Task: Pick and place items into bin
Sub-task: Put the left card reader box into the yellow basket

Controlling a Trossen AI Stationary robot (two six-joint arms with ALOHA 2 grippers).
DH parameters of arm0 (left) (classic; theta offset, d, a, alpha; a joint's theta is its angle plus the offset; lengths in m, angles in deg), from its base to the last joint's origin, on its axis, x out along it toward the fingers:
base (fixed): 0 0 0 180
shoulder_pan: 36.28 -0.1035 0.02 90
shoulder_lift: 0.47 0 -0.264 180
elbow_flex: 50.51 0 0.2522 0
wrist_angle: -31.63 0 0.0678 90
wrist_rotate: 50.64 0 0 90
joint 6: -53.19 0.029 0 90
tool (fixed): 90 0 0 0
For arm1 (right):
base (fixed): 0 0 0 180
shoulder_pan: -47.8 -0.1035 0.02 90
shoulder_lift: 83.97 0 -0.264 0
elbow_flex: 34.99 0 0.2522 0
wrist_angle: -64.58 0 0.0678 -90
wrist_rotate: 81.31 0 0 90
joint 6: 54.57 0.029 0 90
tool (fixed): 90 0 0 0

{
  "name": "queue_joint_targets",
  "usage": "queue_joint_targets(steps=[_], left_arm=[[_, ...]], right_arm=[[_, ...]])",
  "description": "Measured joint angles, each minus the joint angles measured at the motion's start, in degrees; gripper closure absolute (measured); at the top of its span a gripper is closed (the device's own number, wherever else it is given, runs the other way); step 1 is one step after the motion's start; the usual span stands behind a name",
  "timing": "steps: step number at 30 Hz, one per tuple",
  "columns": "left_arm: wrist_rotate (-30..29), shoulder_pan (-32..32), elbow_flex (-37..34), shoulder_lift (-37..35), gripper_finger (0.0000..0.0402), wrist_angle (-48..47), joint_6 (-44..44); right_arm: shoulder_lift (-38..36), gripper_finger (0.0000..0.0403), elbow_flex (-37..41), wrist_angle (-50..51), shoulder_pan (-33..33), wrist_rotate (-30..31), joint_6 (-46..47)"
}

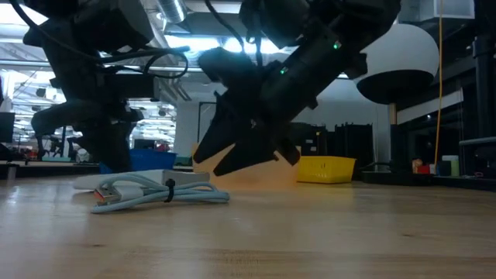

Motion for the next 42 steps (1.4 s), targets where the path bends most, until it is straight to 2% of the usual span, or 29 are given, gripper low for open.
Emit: queue_joint_targets(steps=[5, 13, 16, 19, 38, 42], left_arm=[[0.3, 0.0, -0.1, -0.2, 0.0400, 0.2, 0.0], [0.3, 0.0, -0.1, -0.2, 0.0400, 0.1, 0.2], [0.3, 0.0, -0.1, -0.2, 0.0400, 0.1, 0.6], [0.3, 0.0, -0.1, -0.2, 0.0400, 0.2, 0.6], [0.3, 0.0, -0.2, -0.2, 0.0400, 0.2, 0.6], [0.4, 0.0, -0.2, -0.2, 0.0400, 0.2, 0.6]], right_arm=[[-0.3, 0.0229, 0.0, 0.1, 0.0, -0.2, 1.1], [-0.2, 0.0229, 2.2, -1.2, -2.0, -0.4, 9.2], [-0.1, 0.0229, 3.8, -4.9, -2.3, 2.4, 9.3], [-0.3, 0.0229, 4.4, -10.9, -2.3, 2.7, 8.5], [1.2, 0.0229, 5.0, -11.3, 0.0, 2.3, 7.6], [2.9, 0.0229, 5.0, -14.5, 0.5, 1.3, 7.8]])
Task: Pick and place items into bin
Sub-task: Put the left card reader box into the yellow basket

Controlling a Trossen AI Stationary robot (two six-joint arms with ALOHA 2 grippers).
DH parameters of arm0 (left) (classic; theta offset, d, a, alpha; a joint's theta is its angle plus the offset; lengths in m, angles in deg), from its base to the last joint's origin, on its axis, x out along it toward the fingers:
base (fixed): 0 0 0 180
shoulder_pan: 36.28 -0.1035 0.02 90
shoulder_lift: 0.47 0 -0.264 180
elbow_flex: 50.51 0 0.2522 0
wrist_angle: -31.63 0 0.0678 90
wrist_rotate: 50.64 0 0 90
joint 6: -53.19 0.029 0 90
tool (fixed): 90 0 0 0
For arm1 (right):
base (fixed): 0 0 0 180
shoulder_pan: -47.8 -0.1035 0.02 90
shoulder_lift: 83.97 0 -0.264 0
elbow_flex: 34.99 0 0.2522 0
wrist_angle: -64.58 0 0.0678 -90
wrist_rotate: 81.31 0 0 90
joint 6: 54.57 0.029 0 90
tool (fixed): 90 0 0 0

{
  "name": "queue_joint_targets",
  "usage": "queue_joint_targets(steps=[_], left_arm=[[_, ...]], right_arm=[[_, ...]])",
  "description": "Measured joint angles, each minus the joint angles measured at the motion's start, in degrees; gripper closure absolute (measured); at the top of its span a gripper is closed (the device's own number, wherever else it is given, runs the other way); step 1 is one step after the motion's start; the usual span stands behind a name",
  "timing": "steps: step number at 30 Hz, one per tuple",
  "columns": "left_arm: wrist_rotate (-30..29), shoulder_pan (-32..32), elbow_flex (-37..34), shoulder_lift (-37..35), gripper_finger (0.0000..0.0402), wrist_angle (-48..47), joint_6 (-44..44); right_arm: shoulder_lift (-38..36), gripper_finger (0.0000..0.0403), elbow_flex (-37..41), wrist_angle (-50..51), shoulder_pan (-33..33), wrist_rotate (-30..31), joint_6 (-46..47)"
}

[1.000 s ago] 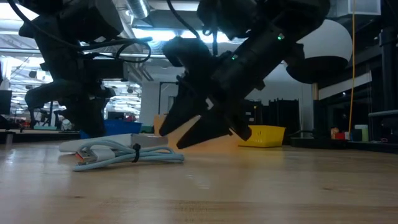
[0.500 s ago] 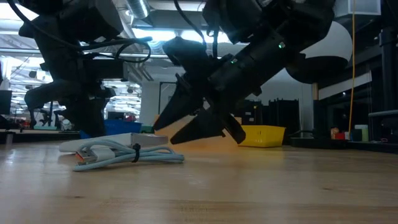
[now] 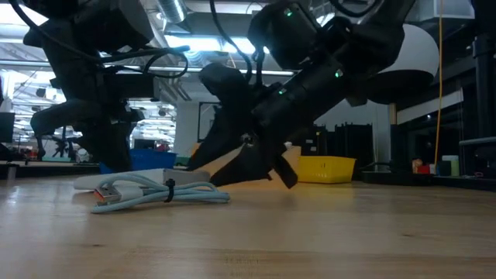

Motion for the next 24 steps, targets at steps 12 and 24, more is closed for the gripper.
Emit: queue_joint_targets(steps=[12, 24], left_arm=[[0.1, 0.0, 0.0, 0.0, 0.0400, 0.1, 0.0], [-0.4, 0.0, -0.2, 0.1, 0.0400, 2.6, 1.0]], right_arm=[[2.7, 0.0229, -0.1, -9.5, 0.7, -5.4, -1.9], [2.8, 0.0284, 0.0, -12.2, 0.7, -12.8, -3.0]])
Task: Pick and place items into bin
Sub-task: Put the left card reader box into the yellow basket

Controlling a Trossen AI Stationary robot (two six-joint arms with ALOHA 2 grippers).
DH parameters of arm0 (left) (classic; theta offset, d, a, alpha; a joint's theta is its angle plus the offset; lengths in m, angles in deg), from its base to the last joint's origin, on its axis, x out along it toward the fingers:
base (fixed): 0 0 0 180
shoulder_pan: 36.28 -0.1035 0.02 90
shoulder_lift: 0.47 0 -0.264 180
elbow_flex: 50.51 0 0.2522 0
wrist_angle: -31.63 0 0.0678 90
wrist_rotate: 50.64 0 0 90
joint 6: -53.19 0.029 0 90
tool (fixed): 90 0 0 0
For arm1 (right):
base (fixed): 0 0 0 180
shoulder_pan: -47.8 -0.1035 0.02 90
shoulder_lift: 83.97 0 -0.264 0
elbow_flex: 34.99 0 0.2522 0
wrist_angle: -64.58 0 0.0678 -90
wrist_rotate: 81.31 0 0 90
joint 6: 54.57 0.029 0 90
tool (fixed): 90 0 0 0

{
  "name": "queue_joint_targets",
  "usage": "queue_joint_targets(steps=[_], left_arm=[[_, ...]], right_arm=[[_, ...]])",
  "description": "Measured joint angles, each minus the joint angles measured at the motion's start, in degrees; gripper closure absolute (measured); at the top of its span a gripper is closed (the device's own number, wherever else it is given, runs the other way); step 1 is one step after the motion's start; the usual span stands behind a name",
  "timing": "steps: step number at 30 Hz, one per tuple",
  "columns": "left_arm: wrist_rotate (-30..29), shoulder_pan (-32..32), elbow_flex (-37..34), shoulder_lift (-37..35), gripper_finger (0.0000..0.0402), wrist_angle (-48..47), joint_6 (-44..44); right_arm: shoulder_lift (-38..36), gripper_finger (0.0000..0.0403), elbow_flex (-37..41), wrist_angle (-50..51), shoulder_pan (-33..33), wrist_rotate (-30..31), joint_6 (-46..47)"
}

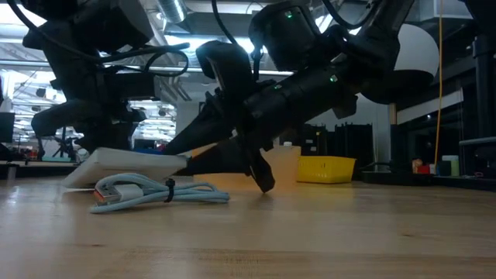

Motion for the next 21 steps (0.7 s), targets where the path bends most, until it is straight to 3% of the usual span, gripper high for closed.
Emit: queue_joint_targets(steps=[21], left_arm=[[-1.4, 0.0, 0.0, 0.0, 0.0400, 1.6, 0.0]], right_arm=[[0.0, 0.0297, 0.0, -0.1, 1.8, -1.4, -0.3]])
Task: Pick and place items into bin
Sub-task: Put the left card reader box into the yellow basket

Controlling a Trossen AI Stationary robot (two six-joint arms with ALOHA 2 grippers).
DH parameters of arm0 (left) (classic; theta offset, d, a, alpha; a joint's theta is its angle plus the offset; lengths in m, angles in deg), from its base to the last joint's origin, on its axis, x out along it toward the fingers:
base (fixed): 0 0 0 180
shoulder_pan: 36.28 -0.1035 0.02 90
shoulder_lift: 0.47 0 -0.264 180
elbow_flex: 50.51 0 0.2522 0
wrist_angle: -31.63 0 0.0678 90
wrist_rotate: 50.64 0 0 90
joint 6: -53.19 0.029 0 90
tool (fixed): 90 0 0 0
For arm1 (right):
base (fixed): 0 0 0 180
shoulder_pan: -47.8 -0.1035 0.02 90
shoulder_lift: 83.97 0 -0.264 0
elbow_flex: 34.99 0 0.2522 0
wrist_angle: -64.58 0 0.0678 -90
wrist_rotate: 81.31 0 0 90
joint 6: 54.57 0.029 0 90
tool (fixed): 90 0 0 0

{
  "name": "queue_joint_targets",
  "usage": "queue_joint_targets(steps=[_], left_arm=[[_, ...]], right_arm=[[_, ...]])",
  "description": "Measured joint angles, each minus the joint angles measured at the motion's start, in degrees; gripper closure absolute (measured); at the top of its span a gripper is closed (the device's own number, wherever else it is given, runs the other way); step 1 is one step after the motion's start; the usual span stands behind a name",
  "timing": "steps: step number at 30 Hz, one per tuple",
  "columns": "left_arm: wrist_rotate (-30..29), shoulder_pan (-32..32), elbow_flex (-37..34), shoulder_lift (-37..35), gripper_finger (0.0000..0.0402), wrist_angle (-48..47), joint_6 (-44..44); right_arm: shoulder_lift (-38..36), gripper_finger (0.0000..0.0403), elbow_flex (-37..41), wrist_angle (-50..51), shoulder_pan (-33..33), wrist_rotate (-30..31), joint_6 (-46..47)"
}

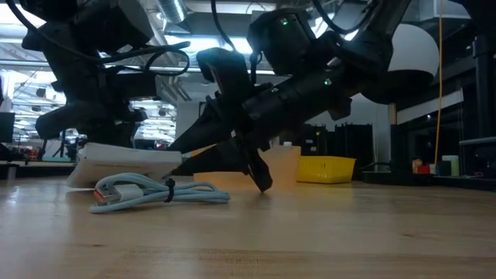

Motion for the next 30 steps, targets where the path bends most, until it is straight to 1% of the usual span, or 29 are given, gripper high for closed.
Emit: queue_joint_targets(steps=[3, 6, 8, 14, 20, 26, 28, 30], left_arm=[[-1.4, -0.1, 0.0, 0.0, 0.0400, 0.1, 0.0], [-2.2, -0.9, 0.0, 0.0, 0.0400, 0.2, 0.0], [-2.4, -1.7, 0.0, 0.0, 0.0400, 0.4, 0.0], [-1.0, -3.3, -0.2, 0.2, 0.0400, 0.4, 1.0], [-1.0, -3.4, -0.1, 0.2, 0.0400, 0.7, 1.0], [-1.8, -3.3, -0.1, -0.2, 0.0400, 0.6, 2.5], [-1.8, -3.3, 0.1, -1.2, 0.0400, -0.8, 2.5], [-1.8, -3.3, 0.9, -2.6, 0.0400, -4.6, 1.5]], right_arm=[[0.0, 0.0297, 0.0, -0.1, 0.7, -0.9, 0.3], [0.0, 0.0297, 0.0, -0.7, 1.5, -4.9, 1.4], [0.0, 0.0297, 0.0, -1.1, 1.9, -6.4, 1.6], [0.0, 0.0297, 0.1, -1.6, 3.9, -9.0, 0.2], [-0.2, 0.0297, 0.1, -1.4, 5.0, -12.3, -1.6], [-0.3, 0.0297, -1.3, -2.1, 2.5, -11.9, -10.2], [-0.5, 0.0297, -1.6, -2.2, 1.6, -11.0, -12.1], [-0.7, 0.0297, -1.8, -2.0, 1.0, -9.5, -14.0]])
